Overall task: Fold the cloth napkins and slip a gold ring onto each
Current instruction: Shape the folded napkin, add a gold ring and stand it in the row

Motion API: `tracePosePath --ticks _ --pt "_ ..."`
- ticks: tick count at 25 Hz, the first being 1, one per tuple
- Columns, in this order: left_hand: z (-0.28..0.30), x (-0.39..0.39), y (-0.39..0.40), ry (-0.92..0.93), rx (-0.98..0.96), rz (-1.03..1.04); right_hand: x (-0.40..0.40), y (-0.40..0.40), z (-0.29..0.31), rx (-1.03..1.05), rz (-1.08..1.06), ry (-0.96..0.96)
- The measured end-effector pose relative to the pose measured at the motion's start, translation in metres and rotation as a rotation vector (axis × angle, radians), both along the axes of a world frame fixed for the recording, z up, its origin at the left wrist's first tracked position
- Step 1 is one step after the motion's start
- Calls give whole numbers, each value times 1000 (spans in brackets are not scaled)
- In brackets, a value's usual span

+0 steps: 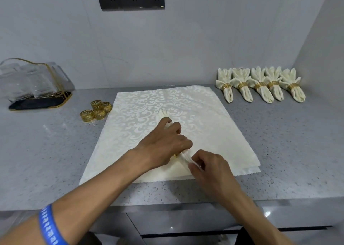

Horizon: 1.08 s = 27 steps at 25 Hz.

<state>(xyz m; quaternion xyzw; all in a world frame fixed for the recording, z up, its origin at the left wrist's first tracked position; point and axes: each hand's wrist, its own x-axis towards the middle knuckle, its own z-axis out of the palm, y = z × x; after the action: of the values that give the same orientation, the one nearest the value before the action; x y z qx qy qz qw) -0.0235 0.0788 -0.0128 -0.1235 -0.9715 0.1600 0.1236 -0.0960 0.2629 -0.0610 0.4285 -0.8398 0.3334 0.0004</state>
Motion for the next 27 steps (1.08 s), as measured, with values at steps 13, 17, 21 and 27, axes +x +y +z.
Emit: tracePosePath --ticks 13,17,21,27 --pt "-39 49 -5 239 827 531 -17 -26 16 -96 -48 -231" --pt "-34 14 -12 133 1158 443 -37 -65 27 -202 172 -667" --pt "-28 10 -22 145 1207 437 -43 -64 21 -294 80 -544" --pt "-51 39 -27 217 1050 600 -42 -24 -23 -185 -29 102"
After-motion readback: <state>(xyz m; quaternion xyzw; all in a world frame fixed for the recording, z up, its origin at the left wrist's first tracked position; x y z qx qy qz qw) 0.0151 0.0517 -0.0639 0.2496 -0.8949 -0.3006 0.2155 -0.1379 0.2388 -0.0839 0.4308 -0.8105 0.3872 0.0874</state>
